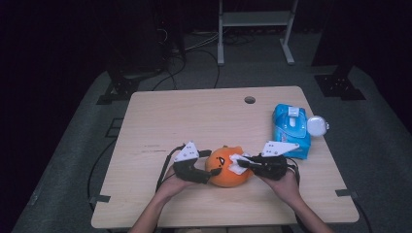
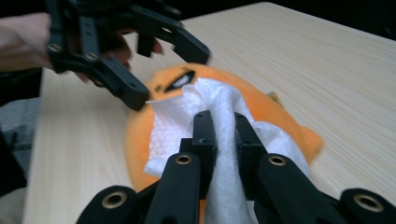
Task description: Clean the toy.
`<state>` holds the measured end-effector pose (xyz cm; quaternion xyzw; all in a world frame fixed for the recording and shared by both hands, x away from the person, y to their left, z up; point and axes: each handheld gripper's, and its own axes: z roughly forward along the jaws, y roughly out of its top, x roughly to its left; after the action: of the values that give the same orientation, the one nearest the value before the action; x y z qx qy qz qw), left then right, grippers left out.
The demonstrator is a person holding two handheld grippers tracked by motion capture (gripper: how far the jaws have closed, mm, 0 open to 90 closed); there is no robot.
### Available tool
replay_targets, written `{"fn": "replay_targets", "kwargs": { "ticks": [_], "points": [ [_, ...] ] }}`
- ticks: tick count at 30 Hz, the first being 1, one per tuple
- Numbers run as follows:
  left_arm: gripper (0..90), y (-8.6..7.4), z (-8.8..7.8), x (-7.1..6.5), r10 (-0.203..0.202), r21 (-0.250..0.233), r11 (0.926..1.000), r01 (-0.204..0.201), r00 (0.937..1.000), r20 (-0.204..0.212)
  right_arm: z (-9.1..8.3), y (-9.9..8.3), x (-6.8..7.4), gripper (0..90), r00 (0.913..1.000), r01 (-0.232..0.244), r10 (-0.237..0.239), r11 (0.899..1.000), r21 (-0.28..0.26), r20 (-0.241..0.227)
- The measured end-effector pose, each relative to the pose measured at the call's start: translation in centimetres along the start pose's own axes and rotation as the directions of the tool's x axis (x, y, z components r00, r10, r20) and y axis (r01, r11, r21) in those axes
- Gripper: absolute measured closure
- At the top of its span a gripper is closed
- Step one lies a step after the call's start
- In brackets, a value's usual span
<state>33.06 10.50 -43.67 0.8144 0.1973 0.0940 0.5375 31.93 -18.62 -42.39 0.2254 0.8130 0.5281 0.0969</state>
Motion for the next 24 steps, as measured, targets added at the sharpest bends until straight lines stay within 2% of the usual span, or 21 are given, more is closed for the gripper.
{"fn": "replay_targets", "kwargs": {
  "ticks": [3, 5, 7, 9, 12, 14, 16, 17, 19, 22, 24],
  "points": [
    [34.4, -0.2, 0.0, 0.1, 0.008, 0.014, 0.9999, -0.008, 0.9999, -0.009, 0.4, 0.3, 0.8, 81.5, 0.9991, 0.030, -0.030, 1.000, 0.000, -0.029],
    [38.1, -0.4, -0.3, 0.6, -0.023, 0.012, 0.9997, 0.023, 0.9996, -0.014, 0.5, 0.3, 1.2, 81.5, 0.9977, 0.062, -0.062, 0.998, 0.012, -0.028],
    [39.5, -0.7, -0.5, 1.1, -0.050, 0.009, 0.9987, 0.051, 0.9985, -0.019, 0.4, 0.3, 1.0, 81.5, 0.9979, 0.056, -0.056, 0.998, 0.013, -0.033],
    [39.1, -0.9, -0.7, 1.4, -0.069, 0.009, 0.9976, 0.069, 0.9975, -0.019, 0.0, -0.1, 0.4, 81.5, 0.9987, 0.048, -0.047, 0.999, 0.020, -0.018],
    [37.5, -1.0, -0.7, 1.6, -0.094, 0.002, 0.9956, 0.094, 0.9955, -0.014, -0.6, -0.8, -0.3, 81.5, 0.9999, 0.011, -0.011, 1.000, 0.024, -0.005],
    [33.3, -0.9, -0.6, 1.5, -0.087, 0.005, 0.9962, 0.087, 0.9960, -0.019, -0.8, -1.0, -0.4, 81.4, 0.9999, -0.006, 0.006, 1.000, 0.022, -0.009],
    [24.8, -0.6, -0.5, 1.3, -0.077, 0.002, 0.9970, 0.077, 0.9963, -0.038, -0.6, -1.0, -0.2, 81.3, 0.9999, -0.007, 0.007, 1.000, 0.021, -0.014],
    [19.0, -0.5, -0.4, 1.1, -0.067, -0.009, 0.9977, 0.067, 0.9972, -0.033, -0.4, -0.9, 0.0, 81.2, 0.9998, 0.002, -0.002, 1.000, 0.020, -0.020],
    [19.1, -0.3, -0.3, 0.6, -0.037, -0.026, 0.9990, 0.036, 0.9993, -0.012, -0.2, -0.8, 0.3, 81.2, 0.9995, 0.008, -0.008, 1.000, 0.017, -0.032],
    [25.9, -0.1, 0.0, 0.1, 0.016, 0.005, 0.9999, -0.016, 0.9995, -0.028, 0.1, -0.6, 0.7, 81.2, 0.9988, 0.016, -0.016, 1.000, 0.010, -0.047],
    [32.8, -0.4, -0.3, 0.5, -0.009, 0.001, 1.0000, 0.009, 0.9996, -0.027, 0.1, -0.6, 0.6, 81.2, 0.9987, 0.020, -0.019, 1.000, 0.012, -0.048]
  ]
}}
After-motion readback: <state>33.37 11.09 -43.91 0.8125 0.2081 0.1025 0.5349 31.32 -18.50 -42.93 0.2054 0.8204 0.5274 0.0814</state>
